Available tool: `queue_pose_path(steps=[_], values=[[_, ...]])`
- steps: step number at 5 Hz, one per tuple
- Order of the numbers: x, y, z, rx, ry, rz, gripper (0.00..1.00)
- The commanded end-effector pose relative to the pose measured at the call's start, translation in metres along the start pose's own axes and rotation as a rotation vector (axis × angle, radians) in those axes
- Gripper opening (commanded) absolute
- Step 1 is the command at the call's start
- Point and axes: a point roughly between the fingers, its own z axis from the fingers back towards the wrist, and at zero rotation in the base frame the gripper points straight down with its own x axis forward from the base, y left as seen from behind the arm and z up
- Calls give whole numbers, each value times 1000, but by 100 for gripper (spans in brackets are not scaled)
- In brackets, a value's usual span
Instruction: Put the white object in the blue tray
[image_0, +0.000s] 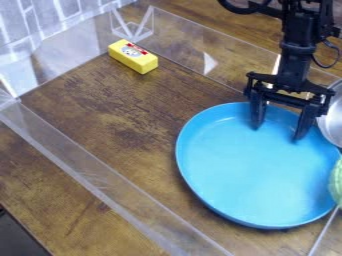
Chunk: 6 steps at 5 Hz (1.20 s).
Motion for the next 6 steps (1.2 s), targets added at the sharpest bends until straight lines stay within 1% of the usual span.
queue_pose_path(steps=[1, 2, 3, 6], values=[[-2, -23, -10, 7, -8, -40, 100], [0, -25, -10, 5, -16, -43, 100], [0, -31, -11, 2, -15, -60, 100], [-1, -39, -10, -7, -14, -109, 100]])
